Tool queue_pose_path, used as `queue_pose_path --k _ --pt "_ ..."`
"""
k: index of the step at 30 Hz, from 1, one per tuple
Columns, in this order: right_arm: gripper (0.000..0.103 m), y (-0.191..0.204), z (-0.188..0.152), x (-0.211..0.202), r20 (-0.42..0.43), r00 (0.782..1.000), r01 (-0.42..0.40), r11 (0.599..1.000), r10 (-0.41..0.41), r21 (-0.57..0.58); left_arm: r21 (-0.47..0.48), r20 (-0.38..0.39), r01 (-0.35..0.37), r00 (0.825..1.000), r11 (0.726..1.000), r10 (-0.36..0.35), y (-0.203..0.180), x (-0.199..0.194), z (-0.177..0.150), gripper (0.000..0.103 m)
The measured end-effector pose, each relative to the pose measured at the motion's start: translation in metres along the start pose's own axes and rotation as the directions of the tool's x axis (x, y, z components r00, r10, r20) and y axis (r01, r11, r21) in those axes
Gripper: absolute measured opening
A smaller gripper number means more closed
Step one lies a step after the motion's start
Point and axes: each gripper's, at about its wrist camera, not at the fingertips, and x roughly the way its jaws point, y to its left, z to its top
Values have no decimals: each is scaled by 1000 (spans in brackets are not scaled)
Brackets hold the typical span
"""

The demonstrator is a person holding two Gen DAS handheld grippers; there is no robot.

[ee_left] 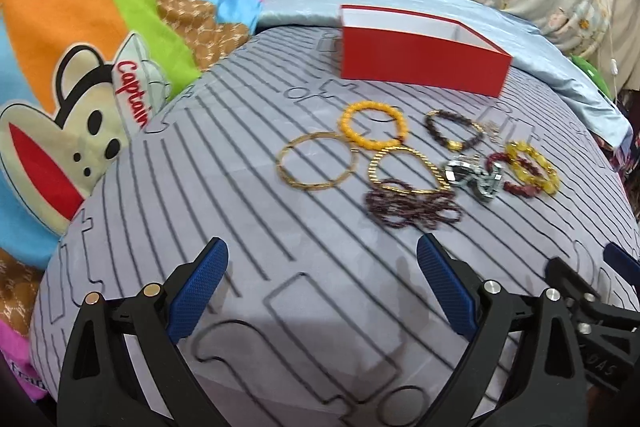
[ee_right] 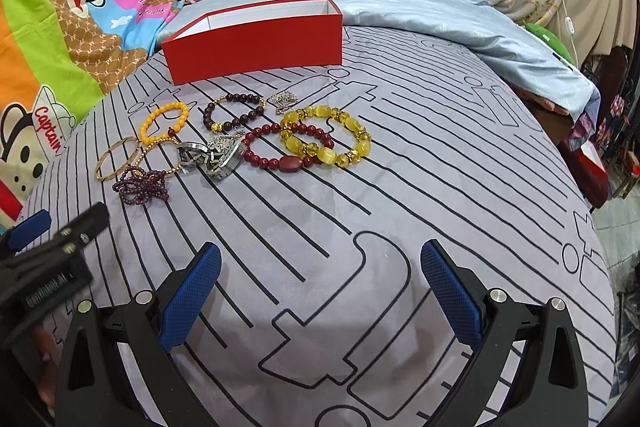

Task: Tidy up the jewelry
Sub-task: 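Move left tool to the thin gold bangle while right tool approaches the yellow amber bracelet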

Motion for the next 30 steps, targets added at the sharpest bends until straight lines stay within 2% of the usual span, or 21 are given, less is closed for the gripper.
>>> queue_pose_path --k 3,7,10,14,17,26,30 --pt "96 -1 -1 -1 -3 1000 -5 1000 5 4 0 -14 -20 1000 1000 20 15 5 9 91" --pt "96 1 -1 -1 -7 1000 -8 1000 8 -11 -39 14 -49 999 998 49 35 10 27 91" --pt "96 3 0 0 -13 1000 -9 1000 9 -21 -66 7 -32 999 997 32 42 17 39 91" --pt "96 2 0 2 -23 1000 -14 1000 14 -19 -21 0 -6 1000 1000 6 30 27 46 91" --pt "96 1 1 4 -30 999 -19 1000 18 -12 22 -23 -20 1000 1000 20 17 39 50 91" --pt "96 2 1 6 -35 999 -30 999 29 -12 30 -101 -6 995 1000 9 5 68 56 84" --pt "96 1 1 7 -41 998 -38 999 37 -7 18 -98 -3 995 1000 5 6 72 55 81"
